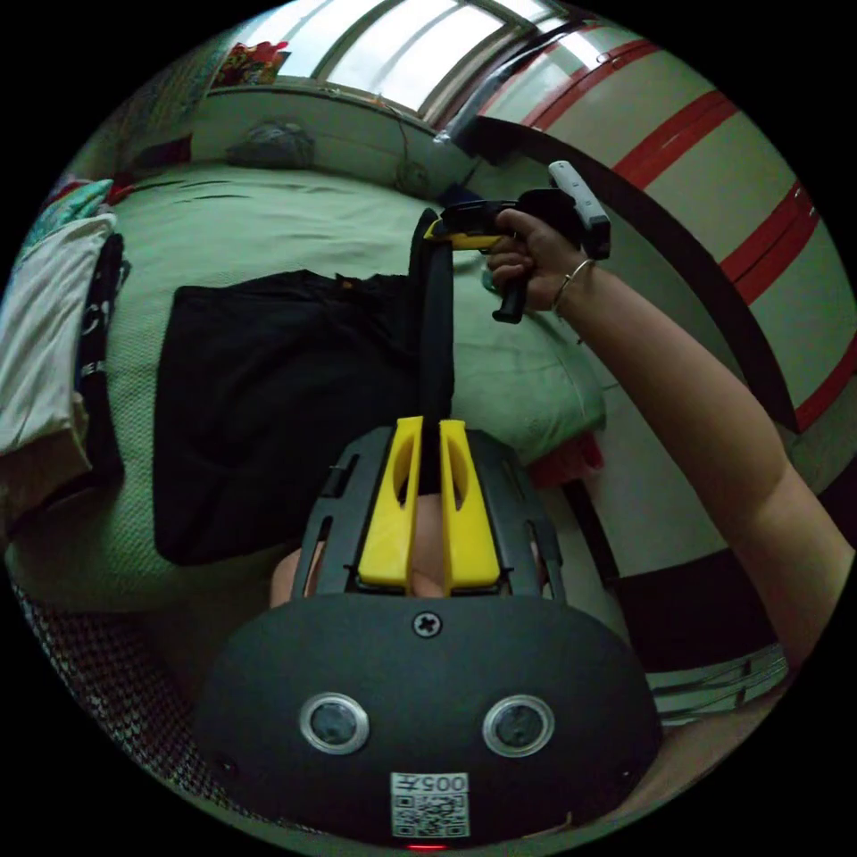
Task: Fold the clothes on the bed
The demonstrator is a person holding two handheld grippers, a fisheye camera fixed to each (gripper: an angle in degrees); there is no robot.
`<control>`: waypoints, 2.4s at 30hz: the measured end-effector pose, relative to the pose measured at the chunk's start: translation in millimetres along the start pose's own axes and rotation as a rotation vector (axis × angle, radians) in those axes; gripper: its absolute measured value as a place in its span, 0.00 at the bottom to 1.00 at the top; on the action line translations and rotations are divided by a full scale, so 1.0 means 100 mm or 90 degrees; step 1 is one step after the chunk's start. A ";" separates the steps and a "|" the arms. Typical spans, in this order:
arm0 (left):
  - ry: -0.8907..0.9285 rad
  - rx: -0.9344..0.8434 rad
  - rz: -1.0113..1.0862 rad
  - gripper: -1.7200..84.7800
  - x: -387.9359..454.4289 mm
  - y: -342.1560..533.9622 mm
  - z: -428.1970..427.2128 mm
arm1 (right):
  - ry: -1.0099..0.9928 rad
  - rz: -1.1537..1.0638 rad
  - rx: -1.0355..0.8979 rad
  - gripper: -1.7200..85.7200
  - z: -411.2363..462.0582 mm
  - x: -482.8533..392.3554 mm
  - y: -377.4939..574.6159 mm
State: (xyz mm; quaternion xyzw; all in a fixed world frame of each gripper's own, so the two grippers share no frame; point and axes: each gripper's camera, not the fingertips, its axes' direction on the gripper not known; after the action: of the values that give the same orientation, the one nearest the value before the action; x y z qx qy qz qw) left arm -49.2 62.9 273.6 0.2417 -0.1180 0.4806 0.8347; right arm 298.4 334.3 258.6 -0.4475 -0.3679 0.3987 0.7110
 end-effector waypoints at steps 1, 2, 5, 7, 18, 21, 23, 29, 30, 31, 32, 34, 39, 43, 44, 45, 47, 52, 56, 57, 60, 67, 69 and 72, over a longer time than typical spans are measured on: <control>-0.006 0.016 -0.008 0.08 -0.16 0.07 -0.16 | 0.003 -0.019 -0.001 0.01 0.08 -0.27 -0.01; -0.009 0.021 -0.014 0.08 -0.24 0.11 -0.23 | 0.001 -0.036 -0.004 0.01 0.18 -0.54 -0.01; -0.054 0.018 -0.051 0.08 -0.64 0.28 -0.57 | -0.018 -0.077 -0.031 0.01 0.48 -1.19 -0.01; -0.105 0.007 -0.087 0.07 -0.95 0.42 -0.78 | -0.022 -0.093 -0.051 0.01 0.68 -1.54 0.02; -0.213 -0.065 -0.206 0.07 -2.06 0.81 -1.00 | 0.003 -0.162 -0.061 0.02 1.04 -2.23 0.28; -0.221 -0.076 -0.205 0.07 -2.20 0.88 -1.07 | 0.057 -0.175 -0.078 0.02 1.04 -1.99 0.49; -0.225 -0.084 -0.201 0.07 -2.28 0.92 -1.12 | 0.117 -0.185 -0.088 0.03 1.05 -1.81 0.73; -0.216 -0.075 -0.199 0.07 -2.41 0.98 -1.38 | 0.152 -0.204 -0.137 0.07 1.04 -1.64 1.36; -0.215 -0.069 -0.193 0.07 -2.40 0.98 -1.44 | 0.154 -0.213 -0.140 0.08 1.03 -1.65 1.42; -0.218 -0.063 -0.182 0.07 -2.39 0.98 -1.50 | 0.158 -0.230 -0.143 0.09 1.01 -1.69 1.53; -0.220 -0.060 -0.177 0.07 -2.38 0.97 -1.53 | 0.159 -0.242 -0.143 0.09 0.98 -1.73 1.64; -0.232 -0.047 -0.157 0.07 -2.32 0.95 -1.65 | 0.145 -0.256 -0.151 0.09 0.94 -1.79 1.78; -0.247 -0.021 -0.136 0.07 -2.24 0.92 -1.85 | 0.052 -0.243 -0.179 0.10 0.91 -1.94 2.12; -0.258 -0.010 -0.139 0.06 -2.24 0.95 -1.95 | 0.029 -0.248 -0.213 0.10 1.08 -2.08 2.43; -0.261 -0.011 -0.138 0.06 -2.24 0.95 -1.96 | 0.032 -0.249 -0.221 0.09 1.13 -2.10 2.50; -0.273 -0.012 -0.136 0.05 -2.24 0.97 -1.97 | 0.033 -0.249 -0.221 0.09 1.15 -2.12 2.53; -0.296 -0.004 -0.140 0.03 -2.23 0.99 -1.99 | 0.035 -0.245 -0.214 0.09 1.22 -2.17 2.61; -0.300 -0.010 -0.132 0.02 -2.27 1.03 -1.96 | 0.040 -0.224 -0.203 0.04 1.32 -2.25 2.70; -0.317 -0.018 -0.137 0.02 -2.35 1.08 -1.90 | 0.084 -0.262 -0.158 0.00 1.14 -2.37 2.89; -0.309 -0.025 -0.146 0.02 -2.40 1.11 -1.86 | 0.091 -0.269 -0.150 0.00 1.12 -2.39 2.92; -0.315 -0.049 -0.178 0.02 -2.54 1.17 -1.70 | 0.132 -0.288 -0.137 0.00 1.11 -2.46 3.03; -0.315 -0.087 -0.199 0.03 -2.72 1.26 -1.32 | 0.181 -0.302 -0.178 0.01 1.18 -2.43 3.10; -0.297 -0.081 -0.205 0.05 -2.77 1.26 -1.25 | 0.171 -0.307 -0.171 0.01 1.10 -2.40 3.08; -0.266 -0.083 -0.204 0.10 -2.84 1.22 -1.09 | 0.170 -0.299 -0.158 0.01 0.98 -2.32 3.02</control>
State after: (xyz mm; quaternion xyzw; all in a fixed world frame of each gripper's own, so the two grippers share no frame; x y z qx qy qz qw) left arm -303.1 -40.8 93.5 0.2967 -0.2786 0.2735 0.8715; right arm 44.9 245.2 -28.2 -0.4822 -0.4102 0.1132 0.7658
